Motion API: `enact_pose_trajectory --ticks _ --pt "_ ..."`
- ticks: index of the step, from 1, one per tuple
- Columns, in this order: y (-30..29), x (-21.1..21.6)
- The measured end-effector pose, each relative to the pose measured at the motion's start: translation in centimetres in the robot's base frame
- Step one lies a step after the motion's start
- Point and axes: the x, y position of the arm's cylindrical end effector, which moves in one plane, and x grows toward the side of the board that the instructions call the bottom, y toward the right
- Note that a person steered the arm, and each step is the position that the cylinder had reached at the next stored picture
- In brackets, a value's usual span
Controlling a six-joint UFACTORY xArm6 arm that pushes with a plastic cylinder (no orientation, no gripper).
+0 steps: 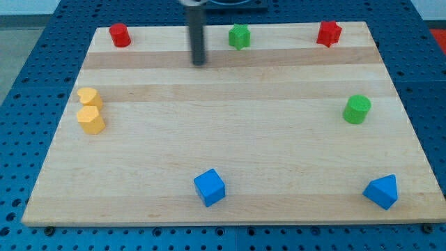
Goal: Push the red circle into the green star
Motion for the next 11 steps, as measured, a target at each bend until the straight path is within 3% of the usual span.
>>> enact_pose_trajectory --ticks 2,3,4,5,7,11 --pt "-17.4 -1.3" --pt "-19.1 -3.2" --pt "-17.2 -8.8" --pt "-16.4 -10.6" --pt "-12.4 -6.1" --pt "1.6 -1.9"
